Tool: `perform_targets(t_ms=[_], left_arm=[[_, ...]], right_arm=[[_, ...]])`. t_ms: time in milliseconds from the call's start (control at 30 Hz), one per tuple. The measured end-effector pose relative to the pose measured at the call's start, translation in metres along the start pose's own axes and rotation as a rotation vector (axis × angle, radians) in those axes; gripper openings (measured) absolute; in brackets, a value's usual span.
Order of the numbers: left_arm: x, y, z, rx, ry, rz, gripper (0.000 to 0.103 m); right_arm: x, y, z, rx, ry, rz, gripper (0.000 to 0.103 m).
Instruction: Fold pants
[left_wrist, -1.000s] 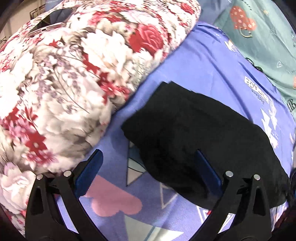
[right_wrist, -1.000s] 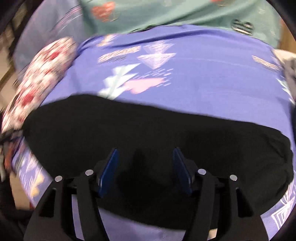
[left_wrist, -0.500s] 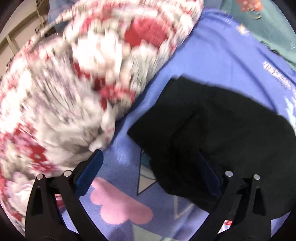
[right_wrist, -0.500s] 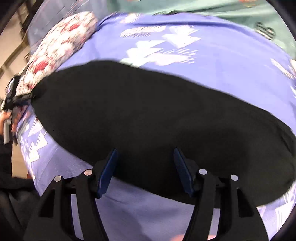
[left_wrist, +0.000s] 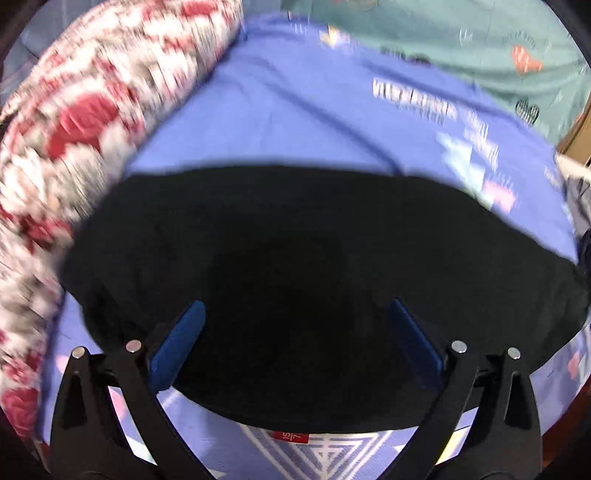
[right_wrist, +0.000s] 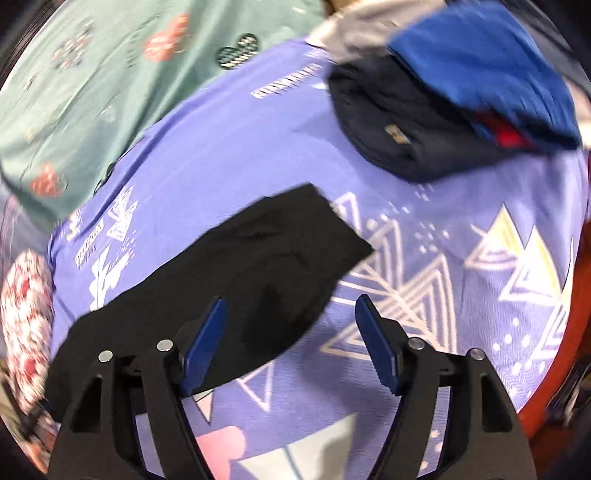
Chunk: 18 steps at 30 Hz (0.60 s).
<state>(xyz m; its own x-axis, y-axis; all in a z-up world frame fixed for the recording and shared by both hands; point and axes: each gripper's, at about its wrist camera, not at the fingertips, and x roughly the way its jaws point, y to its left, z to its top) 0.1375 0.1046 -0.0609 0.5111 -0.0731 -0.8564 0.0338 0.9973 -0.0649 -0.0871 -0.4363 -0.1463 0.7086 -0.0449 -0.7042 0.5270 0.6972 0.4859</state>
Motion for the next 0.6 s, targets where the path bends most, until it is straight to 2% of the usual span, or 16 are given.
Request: perform_targets(t_ms=[67,200,300,433,533,600], left_arm=[[0.005,-0.002,-0.011,0.005,0.022,0.015,0.101],[0.005,-0.001,-0.012,0.007,0.025,0.013,0.101],[0.007,0.004,-0.007,-0.017,0.034,-0.007,0.101],[0.006,0.008,-0.007,-0.029,0.035,-0.024,0.101],[0.003,0.014,-0.011,-0.06,0.034,-0.065,0.101],[0.003,0.017,-0.011,-0.076,0.037,-0.084,0.101]], right_arm=[[0.006,-0.001,-0.001,0.013,0.013,0.019,0.073],[0.016,0.001,-0.001,0.032,0.024,0.023,0.073],[0.022,0.002,0.002,0.043,0.007,0.025,0.073],[0.034,0.001,0.013,0.065,-0.01,0.069,0.073],[0.038,0.003,0.015,0.084,-0.021,0.075,0.074],[0.042,0.007,0.016,0.086,-0.023,0.077,0.07]])
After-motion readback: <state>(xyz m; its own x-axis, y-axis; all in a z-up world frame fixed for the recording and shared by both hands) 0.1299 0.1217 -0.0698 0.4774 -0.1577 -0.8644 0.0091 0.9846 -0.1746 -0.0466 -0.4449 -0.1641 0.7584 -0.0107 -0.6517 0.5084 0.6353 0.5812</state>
